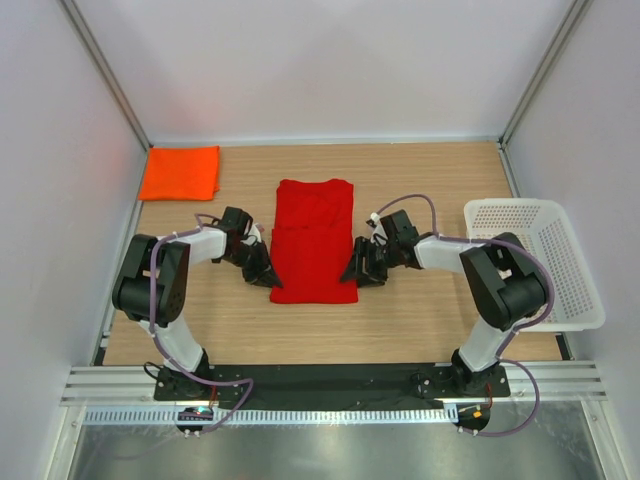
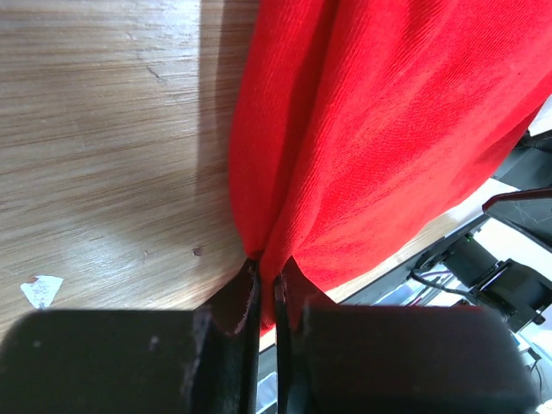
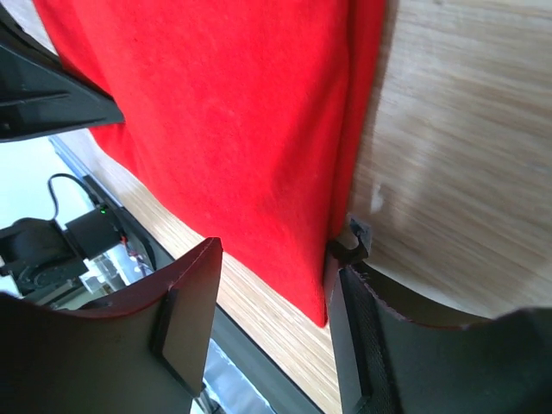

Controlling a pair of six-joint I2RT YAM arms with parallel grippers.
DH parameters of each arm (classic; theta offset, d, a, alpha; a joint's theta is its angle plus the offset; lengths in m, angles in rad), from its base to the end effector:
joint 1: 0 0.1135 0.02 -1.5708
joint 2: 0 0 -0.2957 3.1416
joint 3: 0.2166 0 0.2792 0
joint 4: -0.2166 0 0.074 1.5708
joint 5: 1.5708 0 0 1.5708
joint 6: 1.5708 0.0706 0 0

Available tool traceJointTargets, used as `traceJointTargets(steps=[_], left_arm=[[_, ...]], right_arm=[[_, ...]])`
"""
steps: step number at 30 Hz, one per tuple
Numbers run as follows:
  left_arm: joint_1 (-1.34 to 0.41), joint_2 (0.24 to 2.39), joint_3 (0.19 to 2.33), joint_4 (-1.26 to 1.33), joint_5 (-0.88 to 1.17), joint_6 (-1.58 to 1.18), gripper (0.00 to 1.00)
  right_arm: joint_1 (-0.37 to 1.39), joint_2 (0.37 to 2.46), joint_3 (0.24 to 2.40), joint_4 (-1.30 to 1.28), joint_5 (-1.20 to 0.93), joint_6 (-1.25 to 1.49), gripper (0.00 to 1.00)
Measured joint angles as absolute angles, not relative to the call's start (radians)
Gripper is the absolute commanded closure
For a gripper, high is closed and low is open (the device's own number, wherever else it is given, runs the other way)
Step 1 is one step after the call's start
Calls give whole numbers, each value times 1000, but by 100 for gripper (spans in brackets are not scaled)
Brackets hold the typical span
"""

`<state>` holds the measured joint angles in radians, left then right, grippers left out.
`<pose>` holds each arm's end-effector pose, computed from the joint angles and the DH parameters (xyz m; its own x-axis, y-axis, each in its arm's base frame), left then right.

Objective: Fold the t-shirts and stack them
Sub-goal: Fold the tshirt

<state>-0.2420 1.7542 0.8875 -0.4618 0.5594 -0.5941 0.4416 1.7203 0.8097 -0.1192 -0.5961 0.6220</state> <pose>0.3097 -0.1150 0.1053 -0.9639 -0.2507 0.0896 -0.2568 0.7868 -0.5612 0.2966 0.1841 0.1138 -0.9882 0.0662 -0.1381 -0.0483 0.7211 0.6912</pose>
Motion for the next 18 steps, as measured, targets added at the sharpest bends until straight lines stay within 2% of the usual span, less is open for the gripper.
traceJointTargets(steps=[6, 10, 12, 13, 15, 16, 18], left_arm=[[-242, 1754, 887, -461, 560, -594, 100], [-242, 1754, 887, -461, 560, -594, 100], [-242, 1754, 887, -461, 561, -594, 100], [-242, 1754, 887, -461, 561, -594, 100], [-242, 1754, 887, -461, 561, -594, 100], [-242, 1753, 886, -461, 561, -594, 100], [-242, 1751, 885, -459, 561, -594, 100]], right_arm=[[442, 1749, 789, -20, -631, 682, 44], [442, 1767, 767, 58, -659, 714, 50], [442, 1768, 741, 112, -661, 724, 68], [443, 1769, 728, 132, -654, 731, 82], [443, 1778, 702, 167, -643, 742, 90], [442, 1779, 697, 178, -647, 747, 99], [443, 1779, 688, 199, -646, 750, 99]])
